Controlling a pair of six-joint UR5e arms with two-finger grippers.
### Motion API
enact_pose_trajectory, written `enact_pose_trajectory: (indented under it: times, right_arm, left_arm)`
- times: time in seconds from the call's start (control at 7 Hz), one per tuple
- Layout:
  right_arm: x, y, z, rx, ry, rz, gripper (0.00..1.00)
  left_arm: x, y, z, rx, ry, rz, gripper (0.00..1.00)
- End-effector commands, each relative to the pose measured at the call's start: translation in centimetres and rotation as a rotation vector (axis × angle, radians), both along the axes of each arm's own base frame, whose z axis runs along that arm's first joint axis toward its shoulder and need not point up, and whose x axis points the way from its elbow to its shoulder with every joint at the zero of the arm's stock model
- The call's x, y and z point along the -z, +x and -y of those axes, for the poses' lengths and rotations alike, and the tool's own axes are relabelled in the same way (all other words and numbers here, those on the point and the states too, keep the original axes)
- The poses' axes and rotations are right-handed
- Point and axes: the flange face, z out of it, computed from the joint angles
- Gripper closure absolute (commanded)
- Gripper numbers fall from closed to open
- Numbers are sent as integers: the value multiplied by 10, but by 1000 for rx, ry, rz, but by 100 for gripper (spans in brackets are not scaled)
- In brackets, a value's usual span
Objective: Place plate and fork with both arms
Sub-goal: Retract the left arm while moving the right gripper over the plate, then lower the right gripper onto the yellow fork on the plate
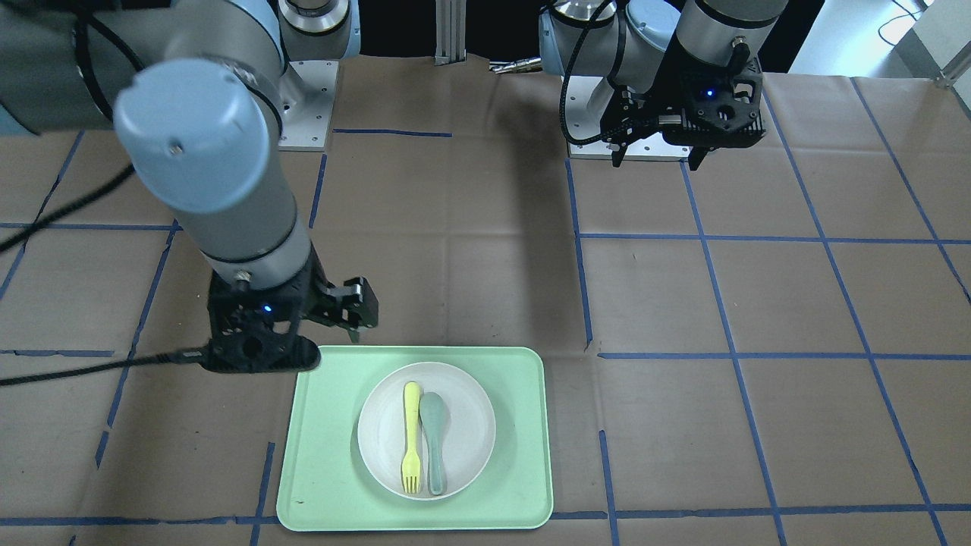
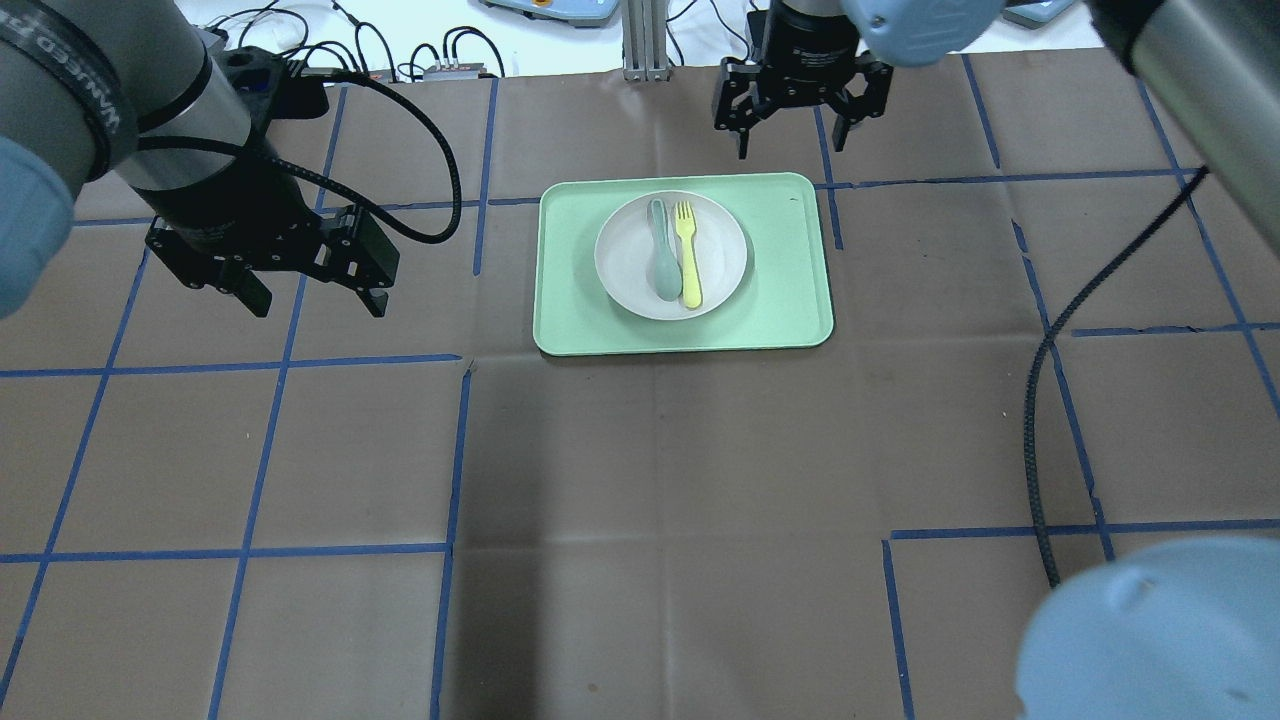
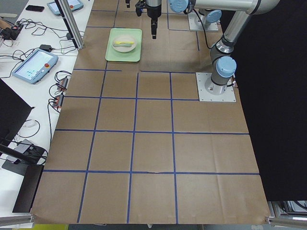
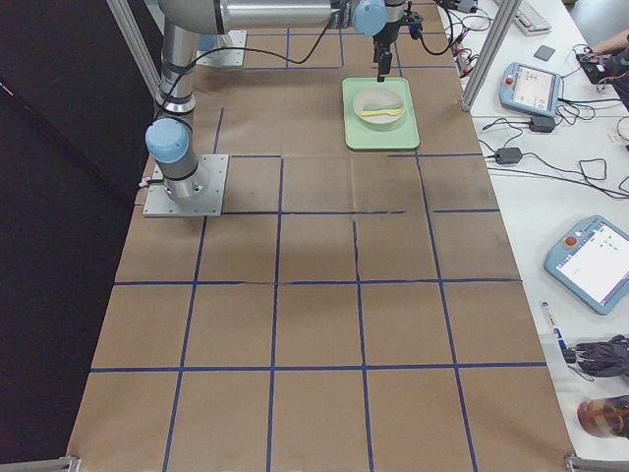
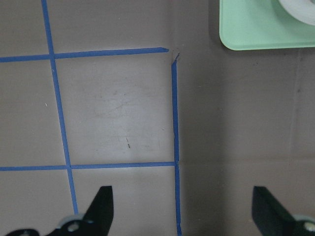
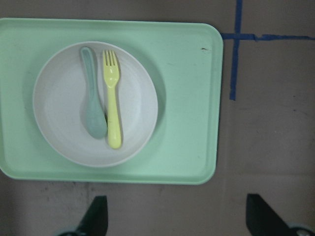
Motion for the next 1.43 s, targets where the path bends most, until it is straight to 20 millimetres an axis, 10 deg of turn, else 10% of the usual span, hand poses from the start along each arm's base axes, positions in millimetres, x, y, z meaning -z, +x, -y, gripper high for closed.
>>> enact_pose_trajectory:
  times: [0.0, 1.0, 1.29]
  right_arm:
    - [41, 64, 44, -17, -2, -2, 0]
    - [168, 61, 43, -19, 8, -12, 2]
    - [176, 56, 41, -16, 17, -7, 28]
  left_arm:
    - [-1, 0, -1, 0, 0, 1, 1]
    - [0, 0, -3, 0, 1, -1, 1]
    - [0, 0, -2, 0, 3, -1, 1]
